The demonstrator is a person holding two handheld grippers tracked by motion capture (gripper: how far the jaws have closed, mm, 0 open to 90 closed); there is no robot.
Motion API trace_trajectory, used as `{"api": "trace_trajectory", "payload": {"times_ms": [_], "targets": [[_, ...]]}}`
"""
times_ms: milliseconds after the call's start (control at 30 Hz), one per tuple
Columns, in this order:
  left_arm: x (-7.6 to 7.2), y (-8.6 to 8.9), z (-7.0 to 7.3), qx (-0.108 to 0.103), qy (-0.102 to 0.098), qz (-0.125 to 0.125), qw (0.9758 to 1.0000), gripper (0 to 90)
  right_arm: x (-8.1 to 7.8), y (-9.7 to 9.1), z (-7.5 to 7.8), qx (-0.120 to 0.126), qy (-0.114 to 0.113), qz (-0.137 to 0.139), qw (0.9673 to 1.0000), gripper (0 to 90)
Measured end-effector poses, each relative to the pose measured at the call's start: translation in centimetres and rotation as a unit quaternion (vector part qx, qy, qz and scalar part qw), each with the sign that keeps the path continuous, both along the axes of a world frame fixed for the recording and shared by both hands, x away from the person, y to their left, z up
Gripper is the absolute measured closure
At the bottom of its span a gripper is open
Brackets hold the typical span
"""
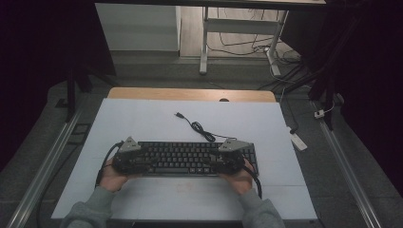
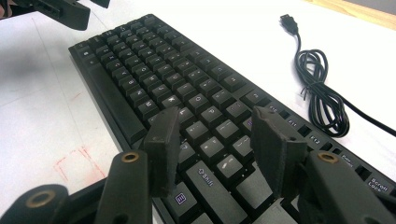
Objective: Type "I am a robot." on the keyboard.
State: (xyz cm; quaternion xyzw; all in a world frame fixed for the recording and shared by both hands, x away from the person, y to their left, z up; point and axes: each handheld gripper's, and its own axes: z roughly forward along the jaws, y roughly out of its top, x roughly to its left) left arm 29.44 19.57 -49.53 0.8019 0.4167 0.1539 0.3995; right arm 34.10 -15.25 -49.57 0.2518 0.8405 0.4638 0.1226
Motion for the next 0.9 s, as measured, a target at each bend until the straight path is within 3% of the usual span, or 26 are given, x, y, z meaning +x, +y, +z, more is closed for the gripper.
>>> {"api": "trace_trajectory", "payload": {"times_ms": [200, 533, 900], "targets": [[0.1, 0.3, 0.0, 0.003, 0.0, 0.005, 1.0, 41.1, 0.0, 0.0, 0.0, 0.0, 0.0, 0.0, 1.0, 52.4], [0.4, 0.7, -0.6, 0.026, 0.006, 0.019, 0.9995, 48.1, 0.0, 0.0, 0.0, -0.003, 0.002, -0.004, 1.0, 52.3], [0.8, 1.1, -1.5, 0.044, 0.022, 0.022, 0.9986, 70.3, 0.1, 0.0, -0.1, -0.007, 0.002, -0.004, 1.0, 52.2]]}}
